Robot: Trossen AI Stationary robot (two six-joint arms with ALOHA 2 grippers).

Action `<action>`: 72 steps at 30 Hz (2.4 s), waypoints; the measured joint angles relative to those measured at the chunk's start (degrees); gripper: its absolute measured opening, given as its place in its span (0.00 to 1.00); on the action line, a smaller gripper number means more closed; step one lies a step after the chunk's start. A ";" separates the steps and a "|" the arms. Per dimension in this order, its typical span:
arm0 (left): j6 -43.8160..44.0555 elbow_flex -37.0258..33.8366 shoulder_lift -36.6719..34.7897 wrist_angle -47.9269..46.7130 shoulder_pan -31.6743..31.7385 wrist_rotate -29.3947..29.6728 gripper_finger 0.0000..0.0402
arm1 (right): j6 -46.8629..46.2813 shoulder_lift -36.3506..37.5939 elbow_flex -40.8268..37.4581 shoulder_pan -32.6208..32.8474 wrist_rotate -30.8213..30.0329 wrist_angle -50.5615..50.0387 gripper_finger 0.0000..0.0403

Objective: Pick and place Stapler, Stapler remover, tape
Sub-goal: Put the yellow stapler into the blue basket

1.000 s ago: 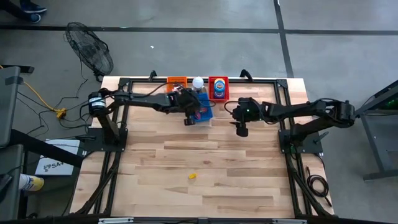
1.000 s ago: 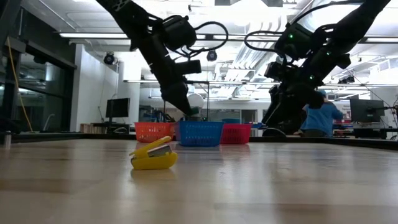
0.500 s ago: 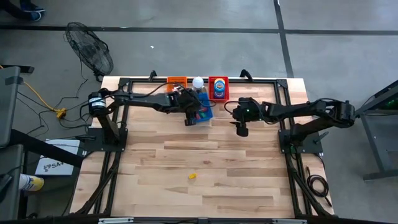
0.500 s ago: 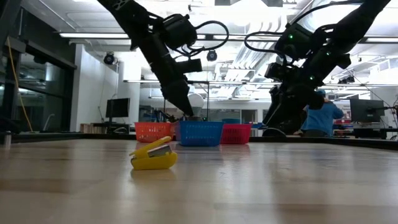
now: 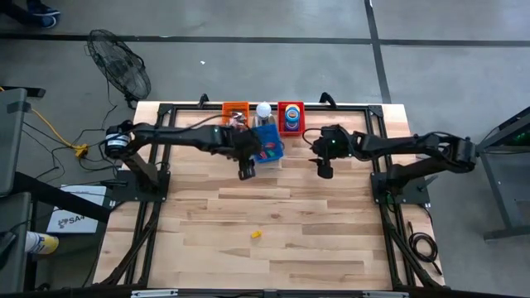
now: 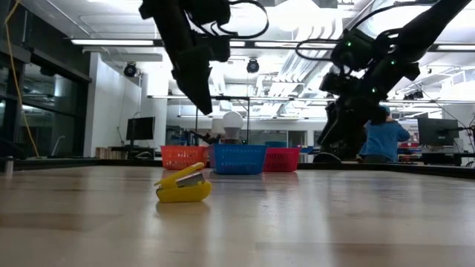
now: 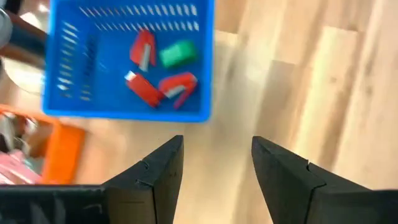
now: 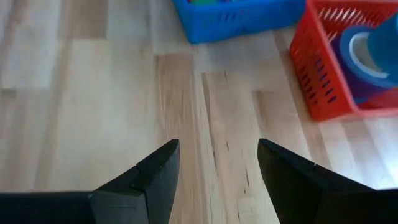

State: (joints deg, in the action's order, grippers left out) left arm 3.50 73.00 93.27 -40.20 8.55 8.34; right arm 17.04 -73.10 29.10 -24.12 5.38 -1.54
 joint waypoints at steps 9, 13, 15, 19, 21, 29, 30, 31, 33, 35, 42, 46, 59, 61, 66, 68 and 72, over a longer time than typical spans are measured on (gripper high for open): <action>15.24 -6.74 -0.19 1.75 -9.13 -0.90 0.46 | 1.30 8.99 0.00 -0.35 1.87 -3.38 0.52; 22.33 -7.79 -0.15 3.03 -13.91 -1.54 0.46 | 1.33 12.74 0.00 -0.35 1.17 -6.36 0.52; 25.29 -7.79 -0.15 3.20 -16.31 -1.48 0.46 | 1.10 14.28 0.00 -0.35 1.16 -7.42 0.52; 30.89 -7.79 -0.13 4.85 -20.50 0.07 0.46 | -0.27 16.16 0.00 0.11 1.30 -8.55 0.52; 31.83 -7.79 -0.13 5.10 -22.20 1.68 0.46 | -0.48 16.29 0.00 0.68 1.38 -9.01 0.52; 32.88 -7.79 0.96 7.72 -26.50 1.43 0.46 | -1.88 16.18 0.00 3.32 -0.17 -11.75 0.52; 33.64 -7.81 1.33 7.76 -27.12 1.45 0.46 | -2.15 16.18 0.00 3.64 -0.63 -12.01 0.52; 34.46 -7.81 1.82 8.39 -27.70 1.43 0.46 | -2.63 16.18 0.00 3.99 -0.99 -12.13 0.52; 35.85 -7.81 2.83 9.31 -29.05 1.44 0.46 | -3.16 16.20 0.00 4.56 -1.46 -12.15 0.52; 37.30 -7.81 4.04 10.12 -30.21 1.44 0.46 | -3.72 16.22 0.00 5.17 -2.09 -12.04 0.52; 40.57 -7.82 6.36 14.38 -33.53 1.96 0.46 | -4.87 16.22 0.02 7.28 -3.58 -12.35 0.52; 41.33 -7.78 7.41 17.65 -34.61 3.79 0.46 | -5.61 16.22 0.02 8.27 -3.62 -12.39 0.52; 42.04 -7.77 13.77 24.05 -36.51 2.41 0.46 | -6.11 16.41 0.02 10.40 -3.74 -13.20 0.52; 42.22 -7.00 14.94 24.33 -36.72 2.22 0.46 | -6.10 16.52 0.11 10.40 -3.76 -13.16 0.52; 41.82 -6.84 16.72 27.31 -36.71 2.86 0.46 | -5.52 16.48 0.07 10.42 -3.74 -13.70 0.52; 41.30 -6.92 16.61 26.96 -36.73 4.68 0.46 | -5.31 16.50 0.07 10.42 -3.61 -13.40 0.52; 40.15 -6.89 17.23 27.21 -36.68 7.42 0.46 | -4.91 16.54 0.07 10.42 -3.56 -13.64 0.52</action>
State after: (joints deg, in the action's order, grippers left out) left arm 43.65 66.11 110.50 -12.99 -28.14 15.76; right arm 12.13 -56.56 29.17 -13.69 1.83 -15.18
